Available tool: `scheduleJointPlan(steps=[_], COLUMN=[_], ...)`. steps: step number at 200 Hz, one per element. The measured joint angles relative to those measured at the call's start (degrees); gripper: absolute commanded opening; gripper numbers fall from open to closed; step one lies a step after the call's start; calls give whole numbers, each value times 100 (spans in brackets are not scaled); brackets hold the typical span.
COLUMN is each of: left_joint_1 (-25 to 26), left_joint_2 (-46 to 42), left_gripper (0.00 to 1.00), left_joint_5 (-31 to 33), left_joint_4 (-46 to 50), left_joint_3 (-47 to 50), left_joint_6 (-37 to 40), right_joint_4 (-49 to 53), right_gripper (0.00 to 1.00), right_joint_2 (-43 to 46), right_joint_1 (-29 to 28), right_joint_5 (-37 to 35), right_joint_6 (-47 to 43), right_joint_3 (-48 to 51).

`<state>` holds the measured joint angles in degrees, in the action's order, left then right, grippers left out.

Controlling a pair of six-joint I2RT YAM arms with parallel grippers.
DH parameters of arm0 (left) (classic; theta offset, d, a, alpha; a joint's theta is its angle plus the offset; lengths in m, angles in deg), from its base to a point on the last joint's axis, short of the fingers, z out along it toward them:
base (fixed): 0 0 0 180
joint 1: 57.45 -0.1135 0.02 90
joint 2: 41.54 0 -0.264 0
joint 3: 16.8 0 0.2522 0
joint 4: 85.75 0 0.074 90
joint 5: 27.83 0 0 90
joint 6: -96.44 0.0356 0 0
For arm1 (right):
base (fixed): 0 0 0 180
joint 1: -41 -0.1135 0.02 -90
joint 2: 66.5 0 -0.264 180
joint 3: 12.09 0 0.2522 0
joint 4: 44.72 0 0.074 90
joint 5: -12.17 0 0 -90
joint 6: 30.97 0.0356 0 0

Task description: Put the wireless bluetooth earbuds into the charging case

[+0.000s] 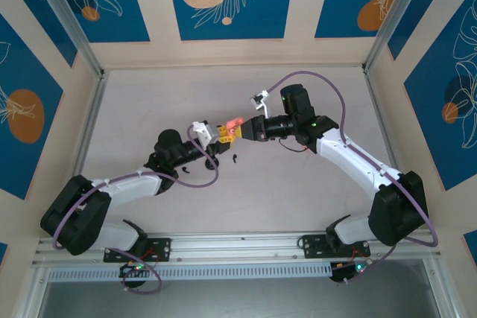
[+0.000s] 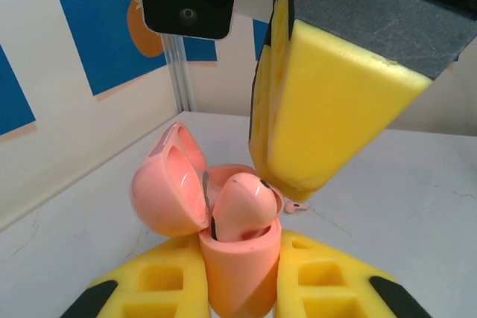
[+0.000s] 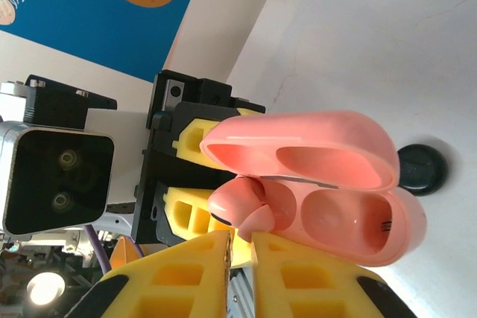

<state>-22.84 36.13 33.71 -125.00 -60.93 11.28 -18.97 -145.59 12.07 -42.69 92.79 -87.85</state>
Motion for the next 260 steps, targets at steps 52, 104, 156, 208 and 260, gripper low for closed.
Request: scheduleJointPlan(steps=[52,104,156,208,260], left_joint_1=[-4,-11,-15,-13,-13], left_joint_2=[-4,-4,-4,-42,-48], left_gripper=[13,13,13,13,13], left_joint_5=[2,4,22,20,20], left_joint_4=[-2,13,83,76,76], left_joint_3=[0,0,0,0,0], left_joint_6=[0,0,2,2,2], right_joint_4=[-107,-181,-170,31,144], right_gripper=[16,18,26,27,22], right_joint_2=[0,-98,-111,9,153], right_joint_1=[4,17,15,44,-24], right_joint_5=[-50,-72,-72,-201,-221], right_joint_6=[83,103,116,15,-74], right_joint_3=[0,-2,-24,-90,-234])
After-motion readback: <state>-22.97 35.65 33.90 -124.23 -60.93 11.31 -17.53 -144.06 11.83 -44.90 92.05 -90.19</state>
